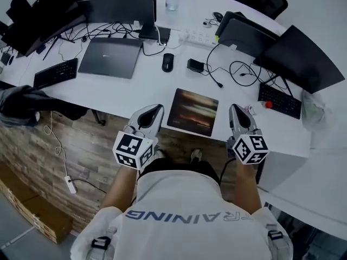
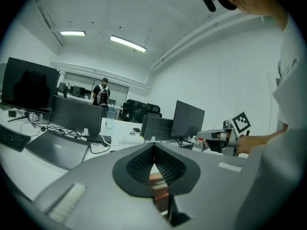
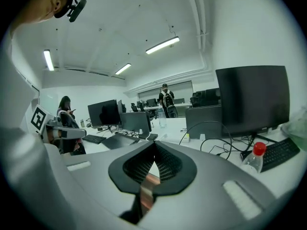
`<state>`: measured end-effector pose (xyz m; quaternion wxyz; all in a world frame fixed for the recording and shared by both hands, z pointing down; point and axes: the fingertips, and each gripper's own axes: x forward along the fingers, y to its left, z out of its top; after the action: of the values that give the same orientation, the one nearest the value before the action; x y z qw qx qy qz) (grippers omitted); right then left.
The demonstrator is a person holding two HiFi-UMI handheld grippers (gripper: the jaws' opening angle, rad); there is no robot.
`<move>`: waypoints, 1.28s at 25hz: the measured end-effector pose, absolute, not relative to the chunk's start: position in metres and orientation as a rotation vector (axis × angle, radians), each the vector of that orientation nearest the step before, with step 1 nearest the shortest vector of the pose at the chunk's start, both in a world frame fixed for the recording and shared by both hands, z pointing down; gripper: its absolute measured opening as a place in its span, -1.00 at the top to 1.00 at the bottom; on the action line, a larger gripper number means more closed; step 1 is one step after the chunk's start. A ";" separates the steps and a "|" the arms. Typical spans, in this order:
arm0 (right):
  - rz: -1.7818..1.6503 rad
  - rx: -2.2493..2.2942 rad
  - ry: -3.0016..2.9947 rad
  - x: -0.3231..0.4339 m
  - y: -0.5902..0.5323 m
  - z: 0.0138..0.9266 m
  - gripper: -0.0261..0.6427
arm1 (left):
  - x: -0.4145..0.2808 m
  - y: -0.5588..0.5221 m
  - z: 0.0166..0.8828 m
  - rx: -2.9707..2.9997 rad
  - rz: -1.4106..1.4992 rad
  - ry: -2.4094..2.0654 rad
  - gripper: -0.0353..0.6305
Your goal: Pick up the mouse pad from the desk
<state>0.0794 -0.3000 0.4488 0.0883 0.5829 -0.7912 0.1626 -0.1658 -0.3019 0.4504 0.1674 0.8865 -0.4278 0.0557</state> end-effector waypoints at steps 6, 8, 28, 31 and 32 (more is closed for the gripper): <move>0.527 1.745 -2.333 0.105 -0.295 0.457 0.88 | -0.139 -0.307 0.444 2.525 0.153 -1.198 0.89; 0.552 1.710 -2.338 0.108 -0.295 0.466 0.88 | -0.133 -0.303 0.447 2.510 0.173 -1.208 0.89; 0.597 1.298 -2.282 0.084 -0.285 0.546 -0.43 | -0.117 -0.278 0.457 2.415 0.245 -1.294 0.89; 0.614 1.171 -2.190 0.075 -0.273 0.591 -0.46 | -0.116 -0.275 0.460 2.407 0.252 -1.288 0.89; 0.616 1.135 -2.158 0.073 -0.269 0.606 -0.46 | -0.116 -0.274 0.461 2.403 0.254 -1.286 0.89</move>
<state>0.0726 -0.2690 0.6064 0.3080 0.4294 -0.8163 0.2332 -0.1160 -0.2738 0.4612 0.2011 0.8600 -0.4602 0.0909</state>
